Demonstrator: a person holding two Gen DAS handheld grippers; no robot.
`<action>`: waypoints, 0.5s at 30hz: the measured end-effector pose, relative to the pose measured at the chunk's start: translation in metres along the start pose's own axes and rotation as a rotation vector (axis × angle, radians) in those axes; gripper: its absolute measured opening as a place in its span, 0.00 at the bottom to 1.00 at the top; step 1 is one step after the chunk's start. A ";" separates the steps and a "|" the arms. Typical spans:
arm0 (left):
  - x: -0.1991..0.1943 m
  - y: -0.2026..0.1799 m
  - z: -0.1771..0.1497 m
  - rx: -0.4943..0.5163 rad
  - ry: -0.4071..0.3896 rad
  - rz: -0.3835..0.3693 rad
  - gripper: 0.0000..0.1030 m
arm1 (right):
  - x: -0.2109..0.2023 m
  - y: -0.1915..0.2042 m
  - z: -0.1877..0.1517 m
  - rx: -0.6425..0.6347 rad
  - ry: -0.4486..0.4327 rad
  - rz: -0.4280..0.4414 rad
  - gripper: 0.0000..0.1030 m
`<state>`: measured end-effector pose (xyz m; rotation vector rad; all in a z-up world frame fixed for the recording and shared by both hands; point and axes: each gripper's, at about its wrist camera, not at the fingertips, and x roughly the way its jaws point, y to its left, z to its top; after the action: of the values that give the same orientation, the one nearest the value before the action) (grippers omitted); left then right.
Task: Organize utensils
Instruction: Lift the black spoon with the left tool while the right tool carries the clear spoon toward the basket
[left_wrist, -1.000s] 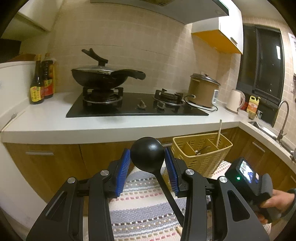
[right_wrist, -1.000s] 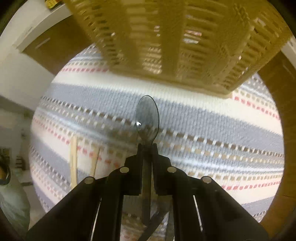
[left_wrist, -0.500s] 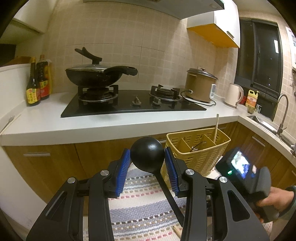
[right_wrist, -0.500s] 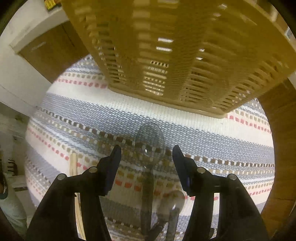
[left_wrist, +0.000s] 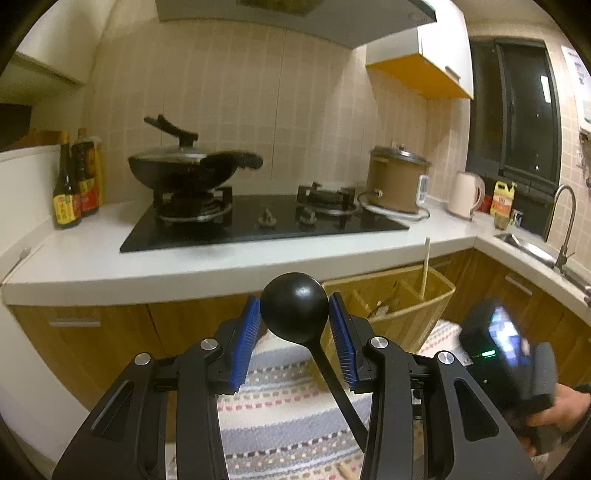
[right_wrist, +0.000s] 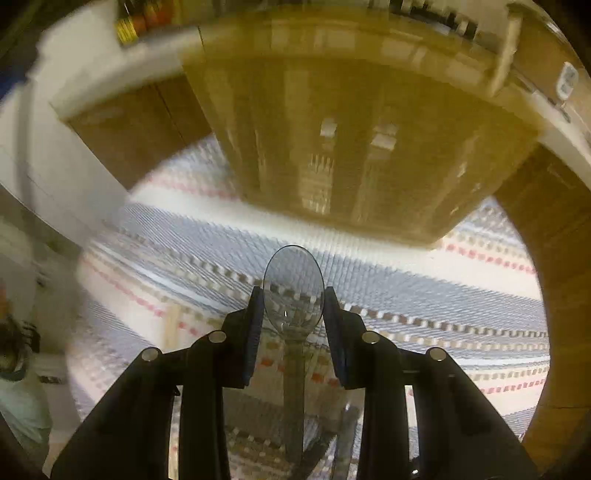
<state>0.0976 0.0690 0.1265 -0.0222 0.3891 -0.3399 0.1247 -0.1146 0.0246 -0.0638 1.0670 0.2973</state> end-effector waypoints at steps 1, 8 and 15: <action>0.000 -0.001 0.003 -0.002 -0.010 -0.003 0.36 | -0.018 -0.003 -0.001 0.007 -0.051 0.023 0.28; 0.001 -0.029 0.033 0.029 -0.120 0.015 0.36 | -0.116 -0.026 0.009 0.056 -0.364 0.128 0.28; 0.010 -0.050 0.066 0.065 -0.220 0.074 0.36 | -0.181 -0.059 0.025 0.134 -0.680 0.114 0.28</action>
<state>0.1146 0.0157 0.1883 0.0180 0.1603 -0.2734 0.0811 -0.2039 0.1886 0.2078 0.4127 0.3180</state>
